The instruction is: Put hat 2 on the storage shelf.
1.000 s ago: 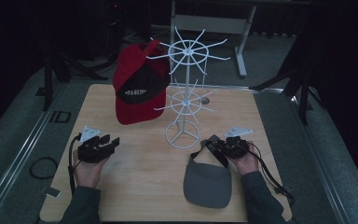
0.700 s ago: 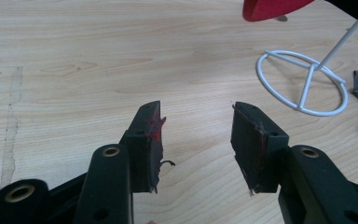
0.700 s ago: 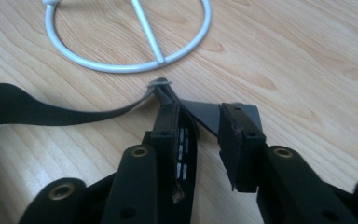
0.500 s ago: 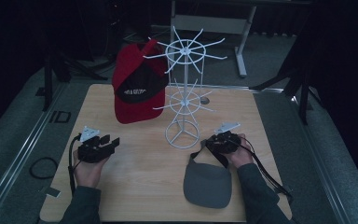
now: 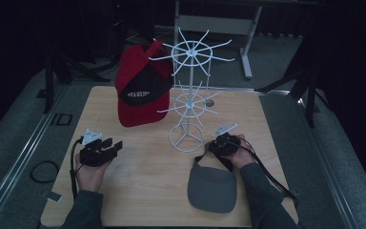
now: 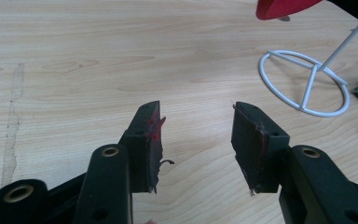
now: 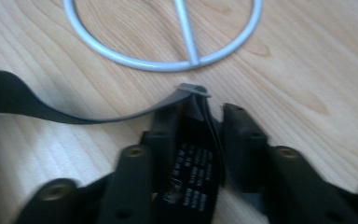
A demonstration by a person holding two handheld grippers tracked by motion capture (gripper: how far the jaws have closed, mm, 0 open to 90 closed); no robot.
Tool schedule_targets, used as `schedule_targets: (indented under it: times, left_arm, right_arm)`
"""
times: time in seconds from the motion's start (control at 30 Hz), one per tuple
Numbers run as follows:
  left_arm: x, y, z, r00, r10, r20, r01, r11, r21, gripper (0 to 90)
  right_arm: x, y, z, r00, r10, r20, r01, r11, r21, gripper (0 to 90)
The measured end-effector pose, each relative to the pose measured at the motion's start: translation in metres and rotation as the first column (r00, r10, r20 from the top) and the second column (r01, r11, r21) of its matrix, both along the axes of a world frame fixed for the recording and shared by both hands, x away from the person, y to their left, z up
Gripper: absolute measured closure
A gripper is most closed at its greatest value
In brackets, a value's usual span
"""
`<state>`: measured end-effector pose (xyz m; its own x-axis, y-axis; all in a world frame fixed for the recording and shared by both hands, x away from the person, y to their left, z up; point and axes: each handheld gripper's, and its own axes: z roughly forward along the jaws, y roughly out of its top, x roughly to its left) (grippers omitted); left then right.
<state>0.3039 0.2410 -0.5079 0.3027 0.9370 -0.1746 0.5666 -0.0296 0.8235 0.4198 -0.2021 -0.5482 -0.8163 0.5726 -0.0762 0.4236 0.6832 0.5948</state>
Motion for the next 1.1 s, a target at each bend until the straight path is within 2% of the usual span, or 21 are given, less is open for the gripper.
schedule_targets:
  times: [0.07,0.1,0.23,0.5,0.7,1.1]
  left_arm:
    - [0.0,0.0,0.0,1.0,0.004,0.0,-0.004,1.0,-0.001,53.3]
    - [0.0,0.001,0.0,1.0,0.005,0.0,-0.005,1.0,0.0,53.3]
    - [0.0,0.002,0.0,1.0,0.009,0.0,-0.009,1.0,0.001,53.3]
    - [0.0,0.002,-0.001,0.9998,0.018,0.002,-0.018,0.9998,0.009,53.2]
    - [0.0,0.002,-0.003,0.9996,0.029,0.006,-0.029,0.9995,0.013,52.1]
    - [0.0,0.002,-0.006,0.9995,0.033,0.002,-0.033,0.9991,0.028,50.9]
  right_arm:
    - [0.0,0.001,0.001,0.9997,-0.025,0.006,0.025,1.0,-0.016,85.3]
    - [0.0,0.001,0.003,0.9993,-0.037,0.01,0.037,0.999,-0.012,87.0]
    - [-0.002,0.0,0.008,0.9959,-0.082,0.037,0.082,0.997,0.001,87.5]
    - [-0.005,-0.006,0.02,0.99,-0.117,0.078,0.115,0.993,0.035,87.5]
    - [-0.008,-0.014,0.035,0.9816,-0.153,0.114,0.145,0.987,0.07,87.6]
    - [-0.021,-0.023,0.064,0.9655,-0.178,0.19,0.157,0.981,0.117,87.7]
